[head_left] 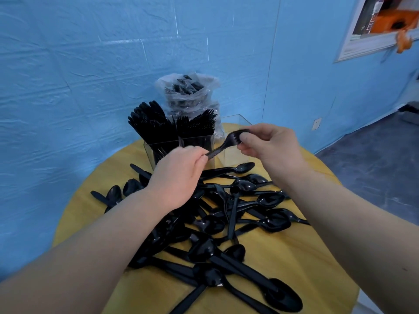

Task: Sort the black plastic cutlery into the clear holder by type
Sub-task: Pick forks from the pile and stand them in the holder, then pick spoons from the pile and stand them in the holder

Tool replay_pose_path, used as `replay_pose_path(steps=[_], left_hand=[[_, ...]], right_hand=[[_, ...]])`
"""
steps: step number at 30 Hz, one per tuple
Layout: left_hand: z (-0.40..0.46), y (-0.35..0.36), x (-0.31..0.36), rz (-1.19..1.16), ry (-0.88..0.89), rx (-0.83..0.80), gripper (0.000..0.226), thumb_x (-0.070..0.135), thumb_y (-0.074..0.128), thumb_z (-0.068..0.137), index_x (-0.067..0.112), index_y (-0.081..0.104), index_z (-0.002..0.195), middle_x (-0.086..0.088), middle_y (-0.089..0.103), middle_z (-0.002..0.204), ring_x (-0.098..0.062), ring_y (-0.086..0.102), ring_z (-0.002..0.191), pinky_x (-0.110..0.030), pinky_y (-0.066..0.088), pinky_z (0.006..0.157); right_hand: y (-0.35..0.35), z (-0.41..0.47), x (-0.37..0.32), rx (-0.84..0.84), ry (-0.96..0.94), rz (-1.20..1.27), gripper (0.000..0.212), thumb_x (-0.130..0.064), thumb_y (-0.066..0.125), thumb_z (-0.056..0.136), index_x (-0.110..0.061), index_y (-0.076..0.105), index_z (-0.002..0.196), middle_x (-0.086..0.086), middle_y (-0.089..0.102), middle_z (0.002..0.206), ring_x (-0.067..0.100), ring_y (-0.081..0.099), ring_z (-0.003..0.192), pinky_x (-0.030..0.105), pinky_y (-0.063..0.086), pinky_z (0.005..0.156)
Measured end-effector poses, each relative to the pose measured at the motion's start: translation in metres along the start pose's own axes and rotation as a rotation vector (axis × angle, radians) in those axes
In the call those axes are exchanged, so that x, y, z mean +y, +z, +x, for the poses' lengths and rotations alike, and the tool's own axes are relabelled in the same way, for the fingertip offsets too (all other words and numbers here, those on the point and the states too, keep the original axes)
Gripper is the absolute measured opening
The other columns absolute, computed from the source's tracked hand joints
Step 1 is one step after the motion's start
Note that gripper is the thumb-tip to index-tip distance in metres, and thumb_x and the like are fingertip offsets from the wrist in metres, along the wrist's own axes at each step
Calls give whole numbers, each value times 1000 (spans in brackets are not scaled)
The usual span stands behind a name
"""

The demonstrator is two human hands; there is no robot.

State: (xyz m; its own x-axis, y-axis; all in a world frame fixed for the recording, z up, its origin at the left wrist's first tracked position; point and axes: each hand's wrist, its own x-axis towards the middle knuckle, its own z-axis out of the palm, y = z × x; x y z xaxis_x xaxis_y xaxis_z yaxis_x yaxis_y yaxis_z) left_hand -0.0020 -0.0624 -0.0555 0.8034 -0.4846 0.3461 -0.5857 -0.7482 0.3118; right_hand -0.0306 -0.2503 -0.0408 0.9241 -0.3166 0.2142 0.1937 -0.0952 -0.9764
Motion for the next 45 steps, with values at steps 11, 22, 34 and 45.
replay_pose_path(steps=[11,22,34,45], left_hand=[[19,-16,-37,298,53,371,45,17,63,84,13,58,129,-4,57,130,-27,35,115,-49,42,86],[16,-12,-46,316,96,318,48,15,61,83,15,57,130,-1,49,141,-27,36,123,-48,39,92],[-47,1,-1,216,110,-31,47,43,34,91,28,57,130,10,47,141,-19,33,130,-51,36,103],[-110,25,35,262,-32,-305,89,77,-2,70,40,27,145,22,20,152,-6,9,141,-40,15,112]], right_hand=[[20,55,-70,112,-716,-499,20,-11,57,86,-19,74,82,-28,63,69,-5,55,65,15,41,65],[65,81,-12,-484,-621,-1160,52,-38,22,97,-12,66,102,3,67,104,24,52,107,29,24,105],[-20,-25,-8,-103,-324,-871,30,-13,47,95,-21,65,118,-17,59,98,16,55,108,33,44,95],[-47,-104,56,-208,-299,-1210,29,-31,53,92,-25,66,117,-12,61,123,24,36,128,43,34,101]])
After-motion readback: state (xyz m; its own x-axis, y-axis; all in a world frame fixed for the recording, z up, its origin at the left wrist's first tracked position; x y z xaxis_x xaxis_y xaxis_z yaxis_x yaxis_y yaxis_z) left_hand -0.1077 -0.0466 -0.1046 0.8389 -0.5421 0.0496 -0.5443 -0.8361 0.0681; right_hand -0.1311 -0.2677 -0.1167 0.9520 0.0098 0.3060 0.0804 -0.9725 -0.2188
